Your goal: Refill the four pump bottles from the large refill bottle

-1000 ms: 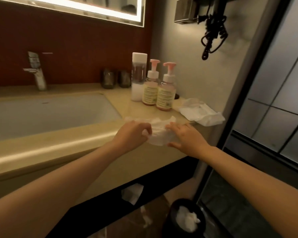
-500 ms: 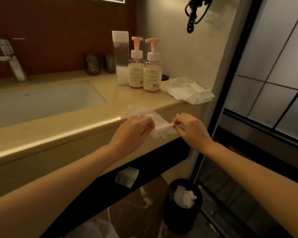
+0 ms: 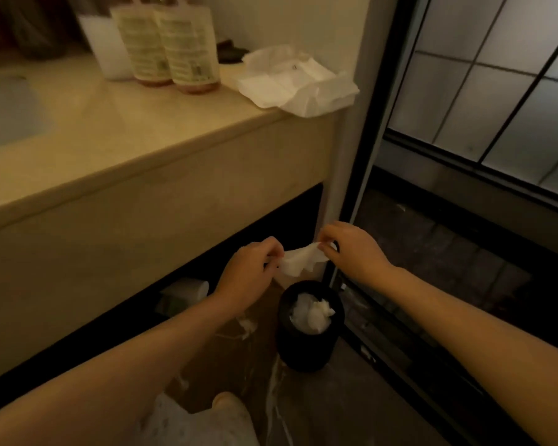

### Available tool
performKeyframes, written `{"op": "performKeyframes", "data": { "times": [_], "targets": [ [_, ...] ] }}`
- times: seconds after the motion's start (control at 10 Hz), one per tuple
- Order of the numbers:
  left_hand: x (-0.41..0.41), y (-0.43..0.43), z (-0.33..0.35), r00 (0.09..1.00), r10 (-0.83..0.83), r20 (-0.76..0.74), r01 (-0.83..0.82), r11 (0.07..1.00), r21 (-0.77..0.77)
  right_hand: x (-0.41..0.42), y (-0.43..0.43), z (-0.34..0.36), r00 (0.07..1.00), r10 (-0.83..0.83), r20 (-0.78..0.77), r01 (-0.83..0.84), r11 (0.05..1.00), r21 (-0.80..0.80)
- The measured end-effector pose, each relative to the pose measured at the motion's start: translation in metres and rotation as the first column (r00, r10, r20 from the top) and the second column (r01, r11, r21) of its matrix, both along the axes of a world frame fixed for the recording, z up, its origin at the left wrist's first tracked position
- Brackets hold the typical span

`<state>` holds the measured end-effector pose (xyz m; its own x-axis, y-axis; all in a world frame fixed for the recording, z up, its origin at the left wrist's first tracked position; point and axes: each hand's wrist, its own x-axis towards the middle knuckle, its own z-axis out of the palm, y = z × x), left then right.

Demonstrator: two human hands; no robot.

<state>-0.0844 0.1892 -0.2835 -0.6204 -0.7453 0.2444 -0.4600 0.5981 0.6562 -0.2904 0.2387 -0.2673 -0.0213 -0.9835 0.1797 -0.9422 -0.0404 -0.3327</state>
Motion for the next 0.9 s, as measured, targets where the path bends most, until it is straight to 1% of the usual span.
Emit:
{"op": "performKeyframes", "data": {
  "times": [0.1,0.2,0.3,0.4,0.5,0.6,0.7,0.8,0.9],
  "targets": [
    [-0.021,-0.011,-0.015,1.000,0.002,-0.001,-0.002,0.999,0.036,-0.018,-0.006,-0.022,0.999,-0.051,0.015,0.051,0.999,0.010],
    [-0.039,-0.022,-0.030,1.000,0.019,0.021,-0.020,0.999,0.033,-0.034,-0.009,-0.044,0.995,-0.092,0.025,0.091,0.996,0.018],
    [-0.053,-0.031,-0.044,0.997,0.033,0.063,-0.032,0.999,-0.010,-0.044,-0.014,-0.062,0.991,-0.130,0.030,0.130,0.991,0.021],
    [-0.060,-0.035,-0.060,0.985,-0.017,0.172,0.016,1.000,0.006,-0.050,-0.017,-0.076,0.987,-0.159,0.025,0.157,0.986,0.053],
    [-0.057,-0.026,-0.080,0.910,-0.073,0.409,0.052,0.997,0.062,-0.054,-0.012,-0.095,0.989,-0.142,-0.041,0.147,0.971,0.188],
    [-0.047,-0.016,-0.089,0.857,-0.024,0.514,-0.019,0.997,0.078,-0.052,-0.001,-0.109,0.982,-0.174,-0.069,0.186,0.942,0.279],
    [-0.038,-0.018,-0.086,0.874,-0.007,0.486,-0.067,0.989,0.134,-0.050,0.002,-0.112,0.972,-0.222,-0.075,0.234,0.931,0.281],
    [-0.031,-0.024,-0.075,0.886,-0.022,0.464,-0.077,0.978,0.193,-0.046,0.001,-0.102,0.970,-0.238,-0.056,0.244,0.931,0.271],
    [-0.028,-0.026,-0.062,0.902,-0.040,0.429,-0.052,0.978,0.202,-0.044,-0.002,-0.093,0.968,-0.250,-0.027,0.249,0.937,0.245]
  ]
}}
